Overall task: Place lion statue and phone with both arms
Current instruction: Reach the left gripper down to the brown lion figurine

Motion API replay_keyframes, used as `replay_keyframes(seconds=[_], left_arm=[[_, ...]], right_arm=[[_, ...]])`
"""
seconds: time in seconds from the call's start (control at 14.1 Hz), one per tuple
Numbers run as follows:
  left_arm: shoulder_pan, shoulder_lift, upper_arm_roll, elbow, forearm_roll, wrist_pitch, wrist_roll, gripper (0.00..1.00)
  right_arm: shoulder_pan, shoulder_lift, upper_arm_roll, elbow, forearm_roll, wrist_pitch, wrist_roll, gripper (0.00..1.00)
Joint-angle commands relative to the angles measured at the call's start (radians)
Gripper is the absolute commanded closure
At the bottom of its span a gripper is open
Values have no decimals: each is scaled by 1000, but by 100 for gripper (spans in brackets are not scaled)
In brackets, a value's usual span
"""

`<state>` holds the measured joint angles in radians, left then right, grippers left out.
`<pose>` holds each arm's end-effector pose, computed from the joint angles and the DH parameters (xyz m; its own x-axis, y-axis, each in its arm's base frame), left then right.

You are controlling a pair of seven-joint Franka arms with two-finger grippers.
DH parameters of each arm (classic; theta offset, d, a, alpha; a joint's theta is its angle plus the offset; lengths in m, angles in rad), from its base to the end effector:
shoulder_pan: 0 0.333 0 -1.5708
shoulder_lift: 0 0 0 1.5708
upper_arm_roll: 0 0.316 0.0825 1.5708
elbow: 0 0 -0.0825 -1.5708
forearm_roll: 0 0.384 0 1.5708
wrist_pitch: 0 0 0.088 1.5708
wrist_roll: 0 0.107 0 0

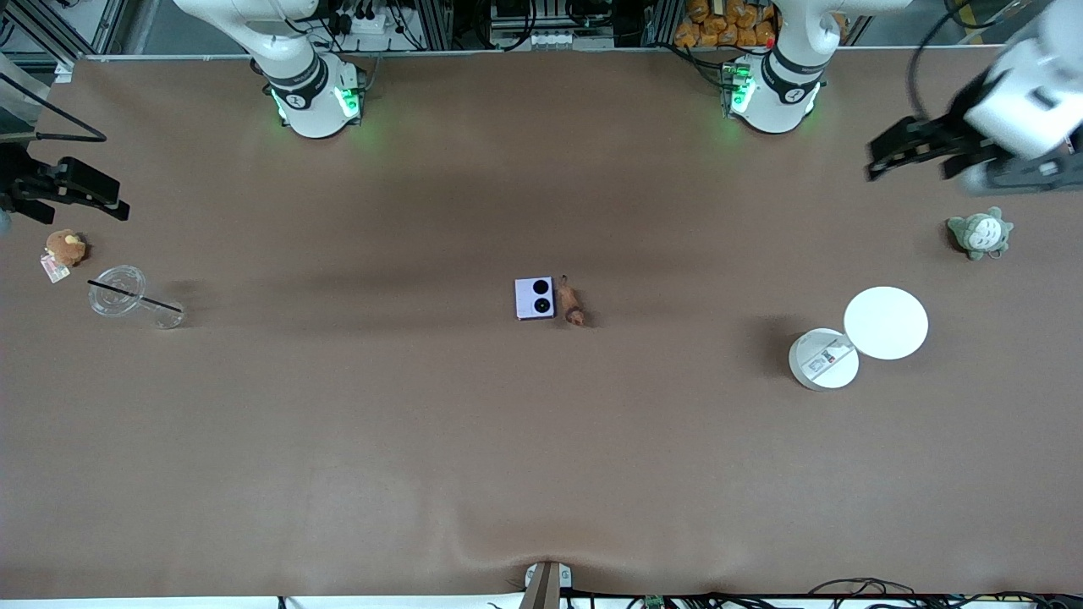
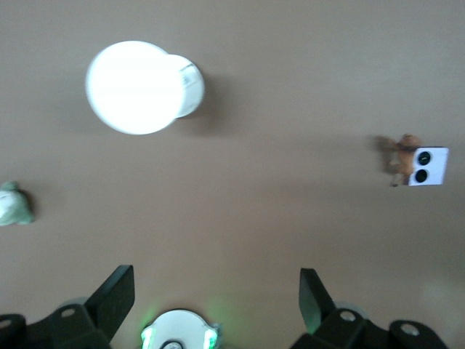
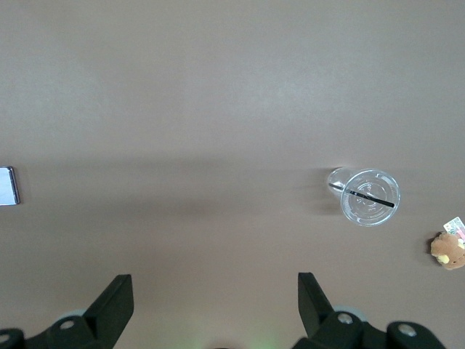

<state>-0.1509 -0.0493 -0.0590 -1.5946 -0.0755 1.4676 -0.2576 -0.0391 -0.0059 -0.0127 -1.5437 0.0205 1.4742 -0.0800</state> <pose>0.5145 -0.1194 0.6317 0.9948 0.0405 -0.0934 0.0453 -0.9977 0.0504 0.5421 -0.0258 0.6323 0.9976 0.0303 -0.0617 0.0287 -0.9993 -0.0256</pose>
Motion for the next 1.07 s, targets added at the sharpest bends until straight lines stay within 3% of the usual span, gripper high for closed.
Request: replay_keyframes(seconds=[0.0, 0.28, 0.5, 0.64, 1.0], left_arm=[[-6, 93, -89, 25, -26, 65, -95, 0], [-50, 253, -232, 25, -14, 264, -329, 0], [-177, 406, -232, 42, 6, 431, -484, 0], [-252, 498, -229, 54, 96, 532, -611, 0], [-346, 692, -225, 47, 218, 742, -863, 0]], right_arm=[[-1, 11, 2, 11, -1, 8, 17, 0], [2, 14, 2, 11, -5, 35, 6, 0], [25, 14, 2, 22, -1, 41, 8, 0], [27, 23, 2, 34, 1, 43, 8, 0], [77, 41, 2, 36, 1, 49, 5, 0]])
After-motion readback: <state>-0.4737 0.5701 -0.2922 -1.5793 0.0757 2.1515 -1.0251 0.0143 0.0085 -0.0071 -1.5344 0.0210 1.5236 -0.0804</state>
